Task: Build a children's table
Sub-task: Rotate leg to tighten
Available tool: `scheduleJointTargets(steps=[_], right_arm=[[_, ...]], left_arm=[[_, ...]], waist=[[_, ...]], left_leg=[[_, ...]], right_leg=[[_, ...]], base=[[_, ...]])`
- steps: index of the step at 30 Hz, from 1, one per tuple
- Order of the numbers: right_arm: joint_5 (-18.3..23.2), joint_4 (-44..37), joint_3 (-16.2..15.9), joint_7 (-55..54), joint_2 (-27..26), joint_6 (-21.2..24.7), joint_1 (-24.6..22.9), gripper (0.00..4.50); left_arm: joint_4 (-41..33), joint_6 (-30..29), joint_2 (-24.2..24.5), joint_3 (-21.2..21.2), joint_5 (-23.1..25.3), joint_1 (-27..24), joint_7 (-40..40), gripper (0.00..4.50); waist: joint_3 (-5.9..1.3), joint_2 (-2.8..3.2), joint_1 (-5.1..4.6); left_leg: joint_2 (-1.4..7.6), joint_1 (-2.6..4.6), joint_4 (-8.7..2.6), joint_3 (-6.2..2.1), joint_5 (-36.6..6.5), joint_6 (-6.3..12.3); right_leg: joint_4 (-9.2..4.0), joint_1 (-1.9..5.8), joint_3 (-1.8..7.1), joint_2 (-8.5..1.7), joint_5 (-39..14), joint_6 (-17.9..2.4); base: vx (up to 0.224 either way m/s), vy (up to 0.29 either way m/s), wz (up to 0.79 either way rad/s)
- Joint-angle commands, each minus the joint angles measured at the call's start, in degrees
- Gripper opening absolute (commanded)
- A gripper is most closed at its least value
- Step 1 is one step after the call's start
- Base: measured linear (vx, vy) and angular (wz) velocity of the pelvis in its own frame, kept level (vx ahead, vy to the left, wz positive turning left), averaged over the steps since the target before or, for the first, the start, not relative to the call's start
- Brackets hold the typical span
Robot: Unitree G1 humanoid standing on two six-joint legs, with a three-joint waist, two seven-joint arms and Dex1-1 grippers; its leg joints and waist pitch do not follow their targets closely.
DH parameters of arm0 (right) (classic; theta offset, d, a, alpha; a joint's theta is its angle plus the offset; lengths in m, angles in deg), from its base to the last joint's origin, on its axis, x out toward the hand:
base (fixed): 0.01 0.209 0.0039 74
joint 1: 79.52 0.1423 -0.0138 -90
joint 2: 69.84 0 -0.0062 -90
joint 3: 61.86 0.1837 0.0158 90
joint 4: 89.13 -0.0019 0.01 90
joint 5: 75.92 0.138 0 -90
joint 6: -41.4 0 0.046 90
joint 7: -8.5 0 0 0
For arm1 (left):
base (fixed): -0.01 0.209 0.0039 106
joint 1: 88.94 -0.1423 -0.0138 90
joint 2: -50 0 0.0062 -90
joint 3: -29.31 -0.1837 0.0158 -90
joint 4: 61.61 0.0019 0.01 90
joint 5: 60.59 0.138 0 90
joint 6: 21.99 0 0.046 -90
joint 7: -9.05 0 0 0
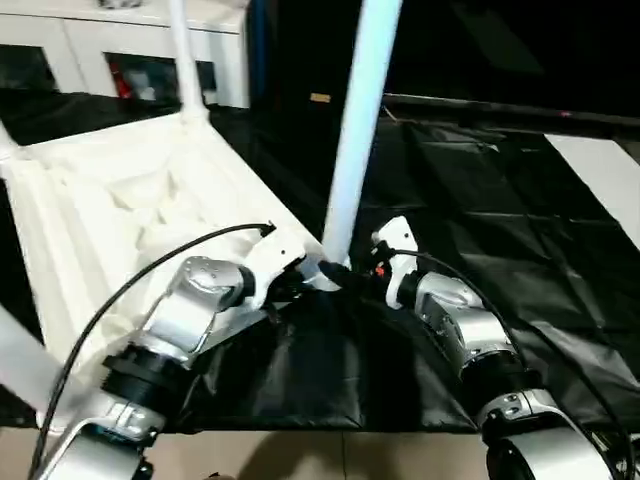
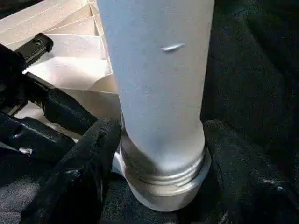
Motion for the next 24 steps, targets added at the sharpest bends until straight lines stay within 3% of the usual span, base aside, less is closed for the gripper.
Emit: scheduleJointTargets(steps=[1,15,21,22,24], right_arm=[[-0.07,-0.12,-0.56,0.64,0.50,0.66,-0.72,3.18],[-0.13,0.56,-2.11,5.83,3.09,-0.14,0.05,3.18],[0.50,0.89,-1.85,10.16,5.47,-2.82,1.19,3.18],[1.12,0.91,-1.82,11.78,5.89,-2.60,1.41,3.47],[1.60,0.73,-1.85,13.29,6.28,-2.41,1.59,3.47]], left_arm=[[-0.08,-3.58,2.29,0.68,1.65,-1.97,1.65,1.00],[-6.84,-5.03,3.72,1.99,-2.03,-5.50,-0.25,0.10],[-6.11,-0.96,3.85,3.86,-4.62,-6.96,-1.62,0.03],[-5.67,0.86,4.07,3.91,-5.08,-7.14,-1.67,0.00],[-5.29,2.23,4.07,4.14,-6.13,-7.43,-2.74,0.00]], waist=[[-2.84,0.83,0.52],[-2.90,0.84,0.61],[-3.05,0.65,0.64],[-3.07,0.69,0.66],[-3.05,0.63,0.67]], left_leg=[[-1.14,-0.57,-3.18,1.46,-8.47,0.78],[-1.22,-0.39,-2.89,1.64,-7.92,1.64],[-1.35,-0.53,-2.66,1.67,-6.82,2.28],[-1.35,-0.47,-2.59,1.67,-6.72,2.56],[-1.34,-0.43,-2.58,1.70,-7.11,2.90]], right_leg=[[-4.31,3.32,2.08,-2.52,-2.92,-11.45],[-4.07,3.26,2.12,-2.26,-0.63,-12.58],[-3.92,3.53,2.08,-2.23,0.71,-12.84],[-3.89,3.47,2.09,-2.20,0.96,-12.98],[-3.91,3.45,2.09,-2.20,0.67,-13.18]], base=[[0.000,0.000,0.00],[0.000,0.000,0.00],[0.000,0.000,0.00],[0.000,0.000,0.00],[0.000,0.000,0.00]])
